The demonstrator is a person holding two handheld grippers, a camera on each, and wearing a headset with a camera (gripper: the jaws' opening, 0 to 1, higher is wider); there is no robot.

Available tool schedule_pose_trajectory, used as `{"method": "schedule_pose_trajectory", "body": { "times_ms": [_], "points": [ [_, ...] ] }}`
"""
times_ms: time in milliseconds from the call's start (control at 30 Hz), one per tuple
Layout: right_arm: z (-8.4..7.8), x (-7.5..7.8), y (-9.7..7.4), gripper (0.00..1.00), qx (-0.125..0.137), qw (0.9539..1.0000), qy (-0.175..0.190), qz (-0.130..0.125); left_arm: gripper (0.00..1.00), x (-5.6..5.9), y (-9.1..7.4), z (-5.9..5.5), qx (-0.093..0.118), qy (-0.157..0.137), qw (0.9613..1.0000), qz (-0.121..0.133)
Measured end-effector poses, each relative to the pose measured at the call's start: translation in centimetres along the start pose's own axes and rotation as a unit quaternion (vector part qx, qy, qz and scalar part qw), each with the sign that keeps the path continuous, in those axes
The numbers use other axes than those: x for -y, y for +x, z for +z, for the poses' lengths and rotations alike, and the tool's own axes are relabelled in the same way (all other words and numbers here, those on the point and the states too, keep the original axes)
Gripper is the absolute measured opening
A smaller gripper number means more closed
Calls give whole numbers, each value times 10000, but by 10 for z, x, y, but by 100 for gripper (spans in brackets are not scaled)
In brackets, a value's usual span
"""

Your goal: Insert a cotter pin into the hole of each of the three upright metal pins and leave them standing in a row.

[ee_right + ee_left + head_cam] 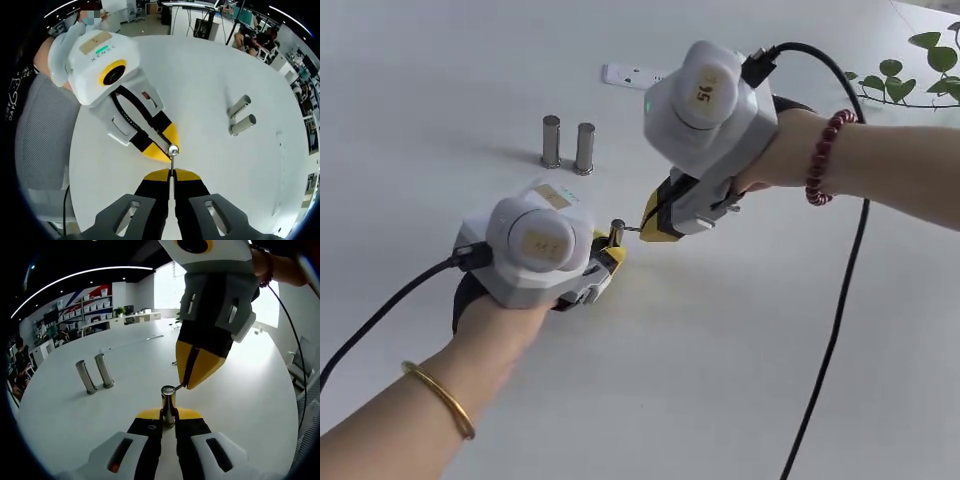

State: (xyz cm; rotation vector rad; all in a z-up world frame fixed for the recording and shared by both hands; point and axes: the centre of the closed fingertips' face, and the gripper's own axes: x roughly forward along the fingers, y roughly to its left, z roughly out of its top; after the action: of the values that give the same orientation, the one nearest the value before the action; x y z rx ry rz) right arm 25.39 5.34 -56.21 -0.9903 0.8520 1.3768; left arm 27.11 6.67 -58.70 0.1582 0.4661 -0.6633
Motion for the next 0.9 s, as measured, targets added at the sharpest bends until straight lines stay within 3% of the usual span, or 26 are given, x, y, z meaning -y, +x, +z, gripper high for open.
{"method": "schedule_pose_trajectory", "body": {
  "times_ms": [533, 667, 900],
  "points": [
    [11, 1, 5, 0, 262, 9995, 153, -23, 7, 1, 0, -1, 3, 81, 10000, 3],
    [12, 3, 0, 9, 341, 9991, 262, -63, 7, 1, 0, -1, 3, 76, 10000, 11],
    [9, 1, -5, 5, 405, 9986, 348, -11, 7, 1, 1, -1, 13, 74, 10000, 15]
  ]
}}
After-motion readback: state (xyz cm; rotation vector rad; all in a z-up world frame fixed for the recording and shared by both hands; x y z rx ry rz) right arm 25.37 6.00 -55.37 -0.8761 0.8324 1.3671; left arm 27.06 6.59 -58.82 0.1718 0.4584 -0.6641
